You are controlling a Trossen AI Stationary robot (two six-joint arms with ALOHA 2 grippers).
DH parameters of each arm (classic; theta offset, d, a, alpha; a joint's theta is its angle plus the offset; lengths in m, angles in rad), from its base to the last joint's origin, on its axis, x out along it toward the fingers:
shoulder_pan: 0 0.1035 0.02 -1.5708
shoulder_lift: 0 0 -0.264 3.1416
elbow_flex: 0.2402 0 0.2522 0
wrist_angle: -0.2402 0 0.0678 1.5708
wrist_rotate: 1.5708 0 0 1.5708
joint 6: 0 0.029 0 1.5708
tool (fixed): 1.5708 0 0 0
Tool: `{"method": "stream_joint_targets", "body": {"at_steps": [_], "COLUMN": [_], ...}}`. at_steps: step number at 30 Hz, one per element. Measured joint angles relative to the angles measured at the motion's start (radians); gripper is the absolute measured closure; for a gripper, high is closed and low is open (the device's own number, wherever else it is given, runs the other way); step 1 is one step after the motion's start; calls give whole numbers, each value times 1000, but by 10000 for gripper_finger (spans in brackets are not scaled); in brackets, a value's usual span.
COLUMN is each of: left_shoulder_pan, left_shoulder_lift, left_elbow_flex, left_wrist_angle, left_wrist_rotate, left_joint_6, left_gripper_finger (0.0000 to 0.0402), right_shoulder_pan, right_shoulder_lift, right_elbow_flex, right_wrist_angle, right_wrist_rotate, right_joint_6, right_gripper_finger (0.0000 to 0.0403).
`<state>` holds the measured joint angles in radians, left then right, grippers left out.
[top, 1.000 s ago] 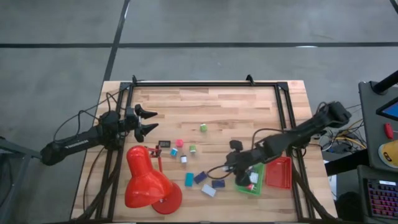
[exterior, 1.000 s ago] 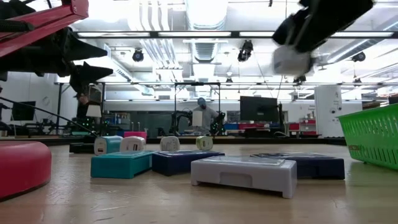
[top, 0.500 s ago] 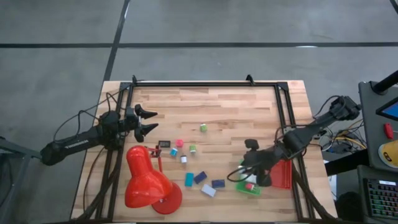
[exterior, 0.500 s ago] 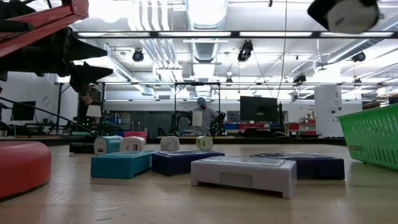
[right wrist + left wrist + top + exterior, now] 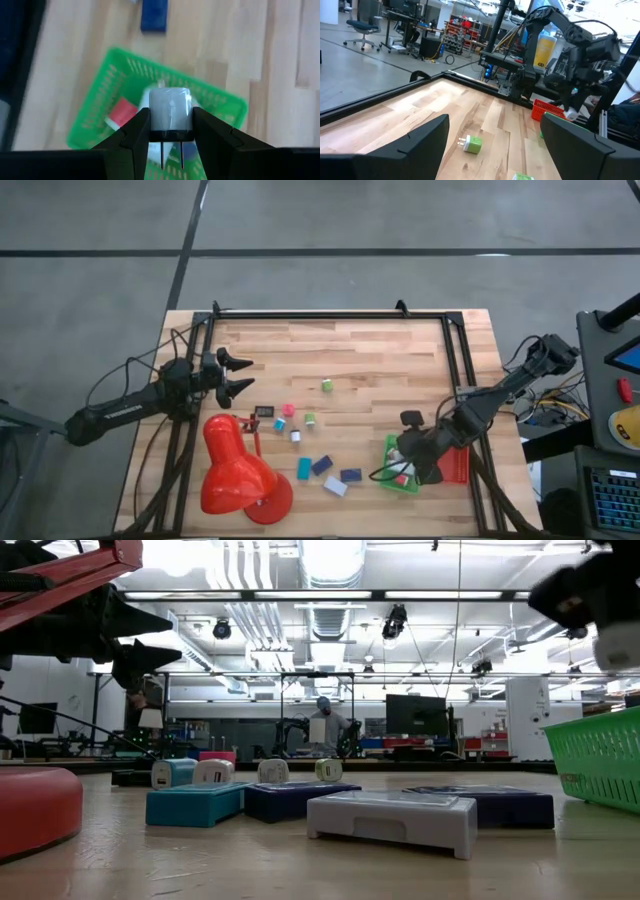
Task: Pick & Place Office items
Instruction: Put the white charger adapter into the green basket, then put the green charger adapter into the green basket
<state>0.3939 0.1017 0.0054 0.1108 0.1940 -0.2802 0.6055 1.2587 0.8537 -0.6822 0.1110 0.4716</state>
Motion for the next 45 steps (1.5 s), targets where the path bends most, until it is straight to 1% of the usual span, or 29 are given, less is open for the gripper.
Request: {"method": "stream_joint_targets", "body": {"at_steps": [7, 15, 27, 31, 34, 40, 45], "left_shoulder_pan": [0, 0, 0, 0, 0, 0, 0], "left_shoulder_lift": [0, 0, 0, 0, 0, 0, 0], "left_elbow_flex": [0, 0, 0, 0, 0, 0, 0], "left_wrist_angle": [0, 0, 0, 0, 0, 0, 0], "left_wrist_rotate": [0, 0, 0, 0, 0, 0, 0], "left_joint_6": [0, 0, 0, 0, 0, 0, 0], "left_gripper_finger": [82, 82, 82, 82, 82, 82, 82], "right_shoulder_pan": [-1, -1, -1, -2, -4, -4, -4], "right_shoulder_lift": [6, 6, 6, 6, 5, 5, 5], "right_elbow_flex": [-91, -149, -156, -156, -155, -155, -155], "right_wrist_angle": [9, 86, 98, 111, 122, 122, 124], "right_wrist_rotate": [-15, -36, -37, -37, -60, -63, -62], "right_joint_6": [69, 80, 79, 113, 130, 128, 127], "right_gripper_finger": [273, 273, 270, 253, 233, 191, 176]}}
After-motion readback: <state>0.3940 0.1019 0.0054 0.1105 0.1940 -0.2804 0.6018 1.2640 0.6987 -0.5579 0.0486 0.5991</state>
